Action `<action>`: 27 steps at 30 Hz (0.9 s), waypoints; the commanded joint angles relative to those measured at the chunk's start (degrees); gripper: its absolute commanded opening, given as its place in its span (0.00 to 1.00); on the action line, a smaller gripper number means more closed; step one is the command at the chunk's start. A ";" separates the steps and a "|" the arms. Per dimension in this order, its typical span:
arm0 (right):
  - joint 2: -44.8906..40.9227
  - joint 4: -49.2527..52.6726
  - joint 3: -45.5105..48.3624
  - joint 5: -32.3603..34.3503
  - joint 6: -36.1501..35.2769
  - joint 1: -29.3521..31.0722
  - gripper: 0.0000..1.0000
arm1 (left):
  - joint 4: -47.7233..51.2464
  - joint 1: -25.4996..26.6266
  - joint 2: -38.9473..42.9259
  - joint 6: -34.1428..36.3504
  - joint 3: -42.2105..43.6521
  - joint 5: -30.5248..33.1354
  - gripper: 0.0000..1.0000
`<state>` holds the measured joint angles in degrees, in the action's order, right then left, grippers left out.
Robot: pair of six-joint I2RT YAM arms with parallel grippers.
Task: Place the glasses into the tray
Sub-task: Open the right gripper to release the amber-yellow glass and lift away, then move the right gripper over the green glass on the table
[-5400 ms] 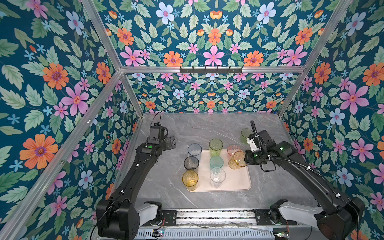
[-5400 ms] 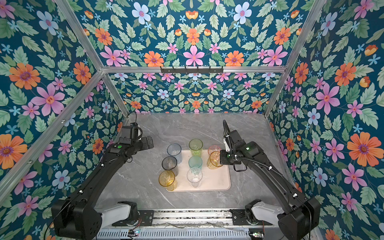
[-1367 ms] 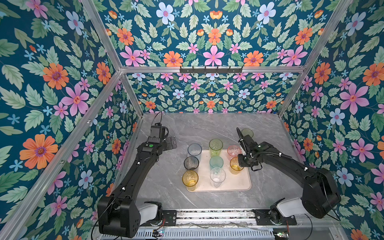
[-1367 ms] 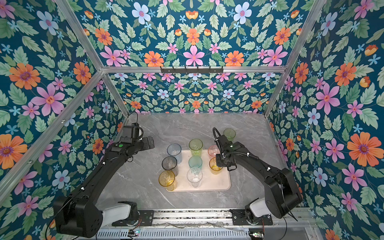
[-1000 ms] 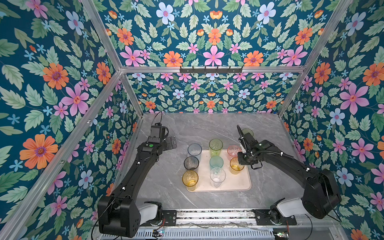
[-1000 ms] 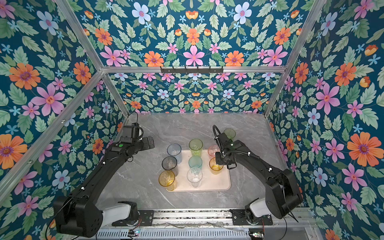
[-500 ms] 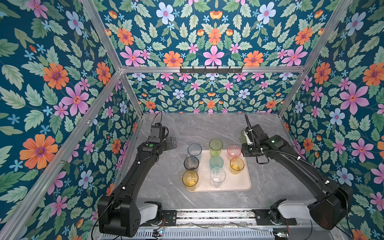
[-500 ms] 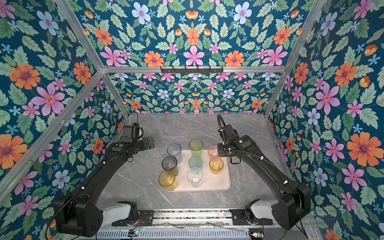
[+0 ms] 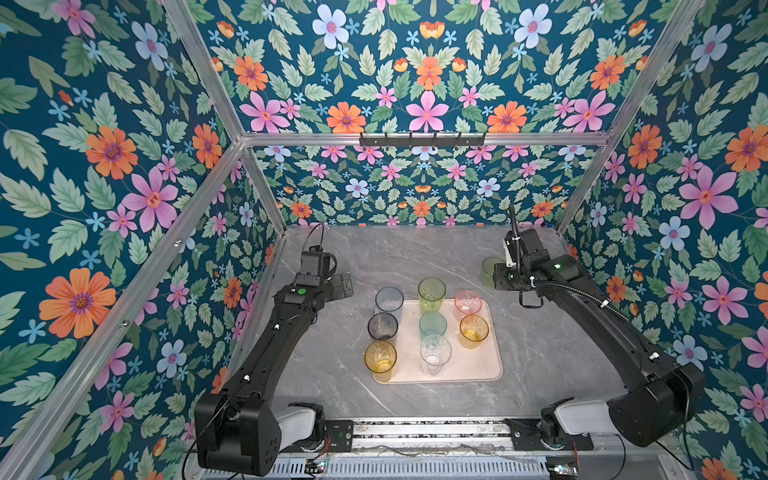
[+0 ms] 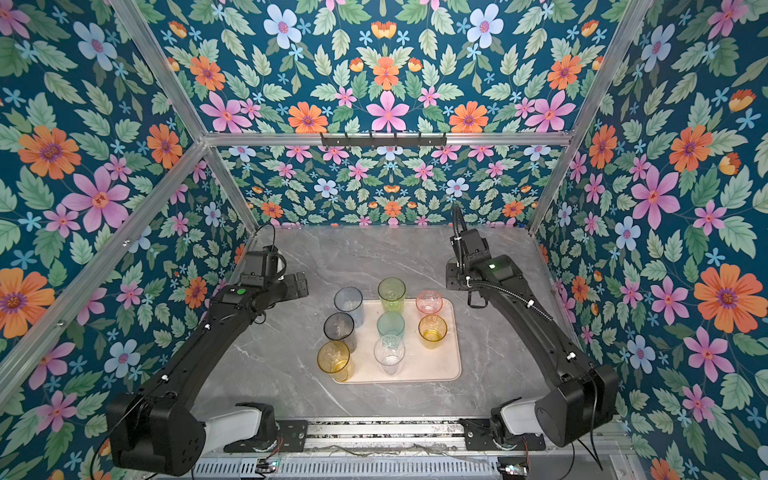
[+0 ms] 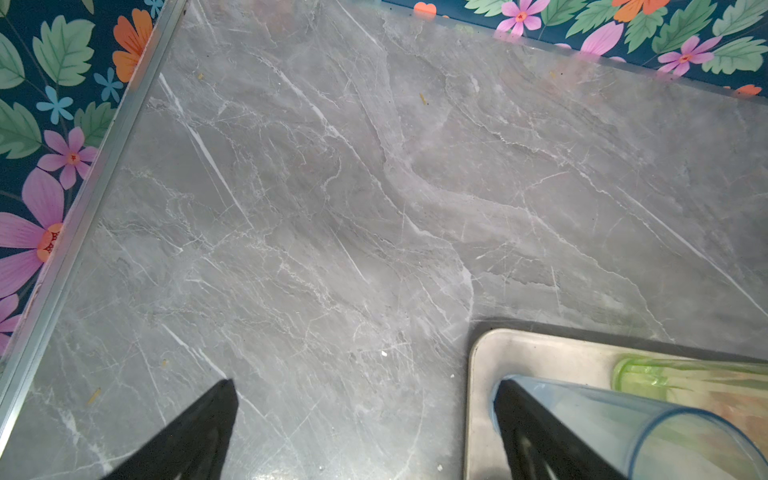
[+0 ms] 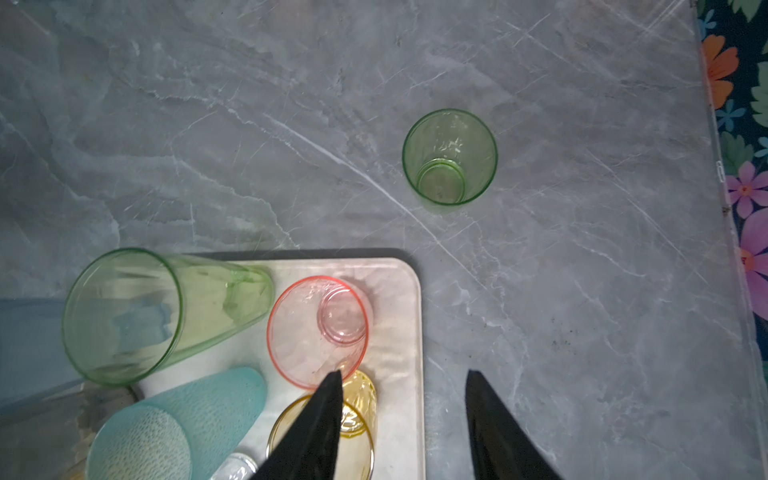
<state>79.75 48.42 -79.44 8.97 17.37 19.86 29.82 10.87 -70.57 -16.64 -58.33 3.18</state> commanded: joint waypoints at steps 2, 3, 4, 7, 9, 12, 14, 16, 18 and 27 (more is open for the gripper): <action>1.91 -2.54 -1.68 -0.27 -0.19 -2.39 0.50 | 0.23 -0.12 0.25 0.15 -0.46 0.43 0.99; 2.54 -2.84 -2.02 -0.58 0.01 -3.14 0.50 | 0.23 -0.11 0.25 0.07 -0.47 0.44 0.99; 3.05 -3.09 -2.43 -0.84 0.12 -3.77 0.50 | 0.23 -0.15 0.25 0.06 -0.47 0.51 0.99; 5.09 -4.24 -3.49 -1.59 0.43 -5.83 0.51 | 0.23 -0.15 0.24 0.05 -0.46 0.51 0.99; 6.35 -4.86 -4.18 -2.27 0.72 -7.24 0.51 | 0.23 -0.19 0.27 -0.01 -0.47 0.51 0.99; 8.74 -5.42 -5.36 -3.33 1.46 -9.01 0.51 | 0.23 -0.11 0.33 0.09 -0.39 0.51 0.99; 10.49 -5.53 -6.15 -4.56 2.04 -10.24 0.51 | 0.23 -0.13 0.41 0.03 -0.40 0.60 0.99; 12.22 -5.45 -7.13 -5.09 2.51 -11.04 0.51 | 0.23 -0.14 0.43 0.05 -0.39 0.60 0.99; 13.87 -5.28 -7.93 -5.52 2.76 -11.65 0.51 | 0.23 -0.15 0.43 0.09 -0.39 0.64 0.99; 21.43 -4.68 -10.89 -7.54 3.60 -13.25 0.50 | 0.23 -0.18 0.33 0.17 -0.39 0.65 0.99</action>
<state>100.29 43.59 -89.49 2.48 20.08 6.92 29.91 10.76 -70.35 -16.64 -58.33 3.36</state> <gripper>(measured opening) 0.504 0.994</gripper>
